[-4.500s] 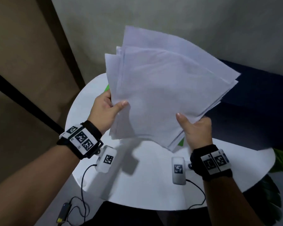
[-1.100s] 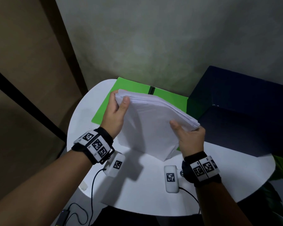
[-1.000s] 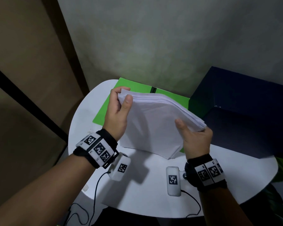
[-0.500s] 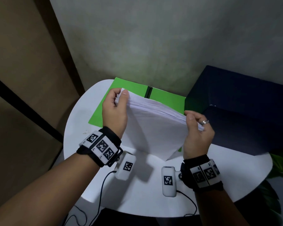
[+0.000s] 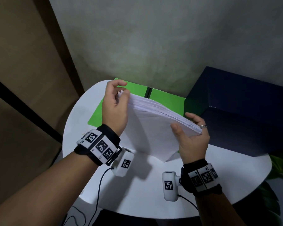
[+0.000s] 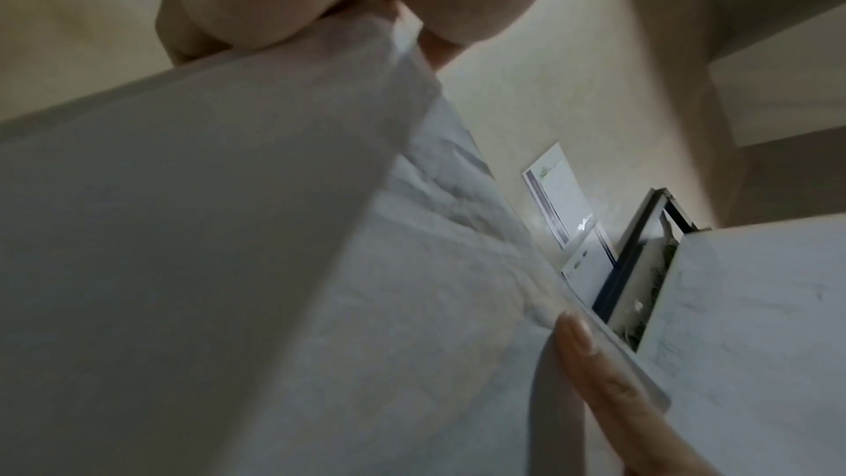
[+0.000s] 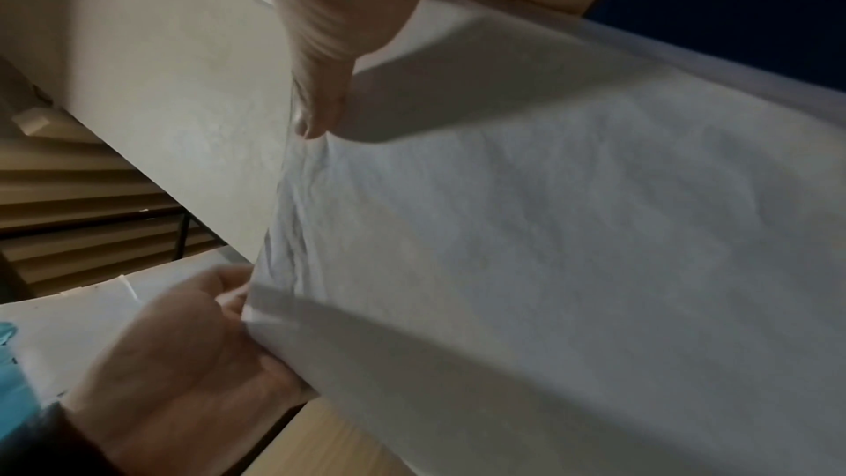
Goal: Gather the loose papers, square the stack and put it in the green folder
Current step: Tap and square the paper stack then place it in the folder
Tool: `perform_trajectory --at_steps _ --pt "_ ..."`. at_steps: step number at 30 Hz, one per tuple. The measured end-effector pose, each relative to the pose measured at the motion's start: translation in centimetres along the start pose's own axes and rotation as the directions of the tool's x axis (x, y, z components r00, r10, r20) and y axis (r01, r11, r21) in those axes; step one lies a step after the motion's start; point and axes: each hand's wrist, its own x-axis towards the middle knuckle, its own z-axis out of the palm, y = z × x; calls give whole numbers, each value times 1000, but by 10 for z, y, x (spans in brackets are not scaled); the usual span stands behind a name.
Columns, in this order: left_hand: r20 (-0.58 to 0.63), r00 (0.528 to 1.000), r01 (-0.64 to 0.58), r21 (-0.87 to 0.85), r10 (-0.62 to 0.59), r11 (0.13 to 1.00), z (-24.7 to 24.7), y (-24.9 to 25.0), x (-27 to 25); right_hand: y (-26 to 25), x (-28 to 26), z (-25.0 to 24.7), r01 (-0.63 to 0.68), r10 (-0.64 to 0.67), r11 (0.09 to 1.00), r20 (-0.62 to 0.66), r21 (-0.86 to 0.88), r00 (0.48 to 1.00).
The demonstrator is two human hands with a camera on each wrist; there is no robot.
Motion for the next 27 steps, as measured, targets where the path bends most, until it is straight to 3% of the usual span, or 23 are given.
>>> perform_trajectory --at_steps 2,8,12,14,16,18,21,23,25,27 --pt "52 998 -42 60 38 997 1 1 0 0 1 0 14 -14 1000 -2 -2 1000" --pt "27 1000 8 79 -10 997 3 0 5 1 2 1 7 -7 1000 -1 -31 1000" --pt "205 979 -19 -15 22 1000 -11 -13 9 11 2 -3 -58 58 998 3 -33 998" --pt "340 939 67 -54 -45 996 -25 -29 12 15 3 -3 -151 151 988 5 20 989" --pt "404 905 143 14 -136 990 -33 -37 12 16 7 -1 -246 246 968 6 51 969" --pt "389 913 75 132 -121 988 -33 -39 12 14 9 0 -279 279 958 9 63 960" --pt "332 940 74 9 -73 997 -33 -34 9 7 11 -4 -212 213 975 -8 70 977" --pt "387 920 97 -69 -63 993 -35 -34 3 4 8 -8 -157 157 986 4 56 988" --pt "467 878 151 -53 -109 987 -36 -36 -6 2 6 -11 -103 103 994 24 35 994" --pt "481 868 181 -66 -128 981 -37 -39 -9 -3 7 -10 -63 62 996 11 60 998"
